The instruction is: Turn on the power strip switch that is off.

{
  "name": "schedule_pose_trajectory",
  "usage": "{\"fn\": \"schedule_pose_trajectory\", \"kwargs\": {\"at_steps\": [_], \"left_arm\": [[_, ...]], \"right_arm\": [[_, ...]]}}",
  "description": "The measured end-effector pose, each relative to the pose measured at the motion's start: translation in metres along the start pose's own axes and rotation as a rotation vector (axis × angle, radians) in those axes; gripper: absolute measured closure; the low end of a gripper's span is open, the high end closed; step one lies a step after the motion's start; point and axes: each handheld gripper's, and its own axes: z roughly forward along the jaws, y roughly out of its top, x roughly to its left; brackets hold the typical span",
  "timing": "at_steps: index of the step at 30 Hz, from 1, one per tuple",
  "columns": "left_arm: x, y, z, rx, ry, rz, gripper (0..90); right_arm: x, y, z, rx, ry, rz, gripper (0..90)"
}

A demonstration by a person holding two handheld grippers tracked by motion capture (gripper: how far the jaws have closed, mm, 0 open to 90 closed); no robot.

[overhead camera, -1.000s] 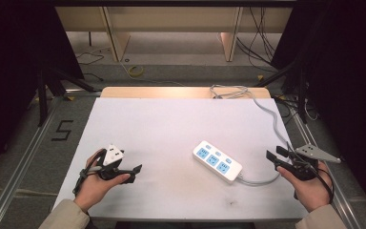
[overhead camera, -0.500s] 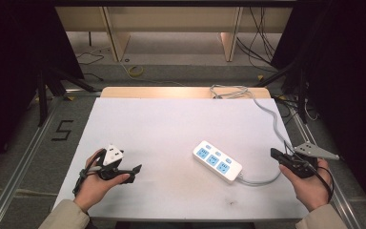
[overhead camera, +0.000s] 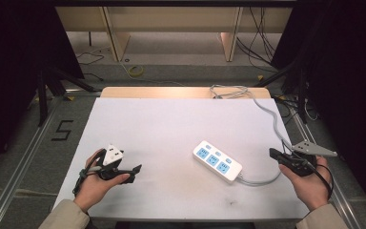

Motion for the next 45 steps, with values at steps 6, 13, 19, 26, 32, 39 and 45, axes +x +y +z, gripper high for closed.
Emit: {"fn": "schedule_pose_trajectory", "kwargs": {"at_steps": [6,13,19,26,32,39,45], "left_arm": [[0.0,0.0,-0.001,0.003,0.001,0.002,15.8],[-0.001,0.0,0.0,0.002,-0.002,0.001,15.8],[0.0,0.0,0.0,0.002,-0.003,-0.004,15.8],[0.0,0.0,-0.001,0.006,-0.003,-0.003,15.9],[-0.001,0.0,0.0,0.004,-0.004,-0.003,15.9],[0.0,0.0,0.0,0.006,-0.004,-0.002,16.0],[0.0,0.0,0.0,0.007,-0.002,-0.004,16.0]], "right_arm": [[0.001,0.003,0.0,0.019,0.0,-0.014,90.0],[0.003,0.005,-0.001,0.023,0.008,-0.016,90.0],[0.005,0.008,0.001,0.036,0.028,-0.017,90.0],[0.007,0.012,0.002,0.051,0.046,-0.029,90.0],[0.009,0.014,0.003,0.061,0.05,-0.035,90.0],[0.01,0.017,0.004,0.069,0.049,-0.039,90.0],[0.012,0.02,0.006,0.081,0.064,-0.042,90.0]]}}
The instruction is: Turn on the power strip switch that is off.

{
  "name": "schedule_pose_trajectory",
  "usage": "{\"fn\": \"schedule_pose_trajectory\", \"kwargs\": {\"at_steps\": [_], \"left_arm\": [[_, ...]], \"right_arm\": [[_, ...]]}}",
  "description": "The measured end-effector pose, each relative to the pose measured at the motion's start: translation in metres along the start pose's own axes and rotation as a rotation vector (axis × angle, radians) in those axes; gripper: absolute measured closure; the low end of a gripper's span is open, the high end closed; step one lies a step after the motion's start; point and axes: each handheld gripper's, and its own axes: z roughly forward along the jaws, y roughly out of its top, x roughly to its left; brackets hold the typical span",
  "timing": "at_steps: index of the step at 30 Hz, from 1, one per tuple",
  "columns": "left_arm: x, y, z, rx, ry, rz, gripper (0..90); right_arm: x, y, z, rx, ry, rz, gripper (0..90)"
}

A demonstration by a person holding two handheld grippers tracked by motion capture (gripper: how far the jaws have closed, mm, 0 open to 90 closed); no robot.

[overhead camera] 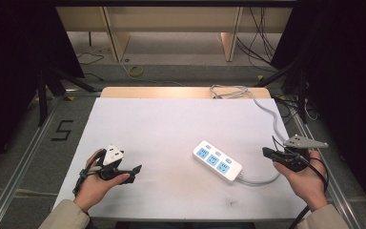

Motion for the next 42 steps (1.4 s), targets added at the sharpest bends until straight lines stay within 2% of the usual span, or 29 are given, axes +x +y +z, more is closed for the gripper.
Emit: {"fn": "schedule_pose_trajectory", "kwargs": {"at_steps": [22,42], "left_arm": [[0.0,0.0,0.002,0.006,-0.003,0.005,16.0],[-0.001,0.001,0.002,0.002,-0.003,0.003,16.2]], "right_arm": [[0.003,0.006,0.005,0.059,-0.008,0.008,90.0],[0.008,0.016,0.011,0.096,0.004,0.009,90.0]]}}
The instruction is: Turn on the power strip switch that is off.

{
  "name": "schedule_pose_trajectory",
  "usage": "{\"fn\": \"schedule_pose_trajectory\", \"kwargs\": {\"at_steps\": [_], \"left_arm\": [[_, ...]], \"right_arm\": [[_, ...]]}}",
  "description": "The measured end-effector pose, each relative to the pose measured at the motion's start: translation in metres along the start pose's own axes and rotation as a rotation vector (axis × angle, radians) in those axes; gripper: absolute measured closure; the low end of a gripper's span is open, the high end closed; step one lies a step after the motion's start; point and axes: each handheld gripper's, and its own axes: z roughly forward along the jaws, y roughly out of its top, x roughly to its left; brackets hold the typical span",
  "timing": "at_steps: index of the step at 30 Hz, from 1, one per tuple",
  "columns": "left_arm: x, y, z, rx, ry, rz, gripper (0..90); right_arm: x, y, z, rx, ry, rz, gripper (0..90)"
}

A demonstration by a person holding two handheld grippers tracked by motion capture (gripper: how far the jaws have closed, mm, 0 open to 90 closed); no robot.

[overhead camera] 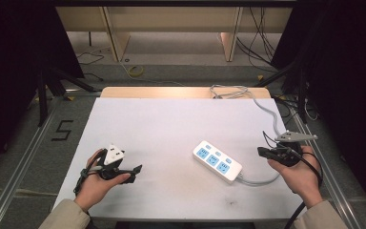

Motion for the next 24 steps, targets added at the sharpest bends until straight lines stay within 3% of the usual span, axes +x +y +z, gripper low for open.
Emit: {"fn": "schedule_pose_trajectory", "kwargs": {"at_steps": [24], "left_arm": [[0.0001,-0.0002,0.0006,0.005,0.0,0.004,16.2]], "right_arm": [[0.0081,0.0105,0.0068,0.046,0.016,-0.023,90.0]]}}
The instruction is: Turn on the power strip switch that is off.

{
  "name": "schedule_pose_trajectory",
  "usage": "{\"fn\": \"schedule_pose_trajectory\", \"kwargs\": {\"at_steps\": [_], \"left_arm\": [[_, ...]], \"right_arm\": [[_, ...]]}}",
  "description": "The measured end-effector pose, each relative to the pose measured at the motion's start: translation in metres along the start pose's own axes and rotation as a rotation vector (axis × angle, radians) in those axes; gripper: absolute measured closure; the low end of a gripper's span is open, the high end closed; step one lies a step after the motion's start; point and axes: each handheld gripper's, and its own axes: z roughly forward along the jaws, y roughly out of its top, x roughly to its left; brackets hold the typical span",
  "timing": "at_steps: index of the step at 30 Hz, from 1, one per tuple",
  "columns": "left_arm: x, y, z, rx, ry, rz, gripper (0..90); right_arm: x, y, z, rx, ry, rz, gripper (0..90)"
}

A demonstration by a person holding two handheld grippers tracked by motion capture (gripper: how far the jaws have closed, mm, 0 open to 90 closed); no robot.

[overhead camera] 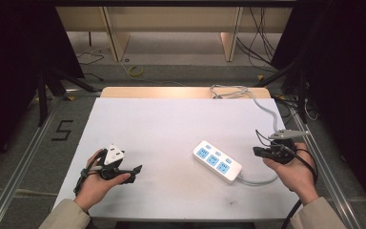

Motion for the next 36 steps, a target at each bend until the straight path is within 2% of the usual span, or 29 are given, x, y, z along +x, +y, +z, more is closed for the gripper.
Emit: {"fn": "schedule_pose_trajectory", "kwargs": {"at_steps": [36], "left_arm": [[-0.001,0.0,0.001,0.004,-0.006,0.005,16.3]], "right_arm": [[0.008,0.016,0.009,0.053,0.024,-0.02,90.0]]}}
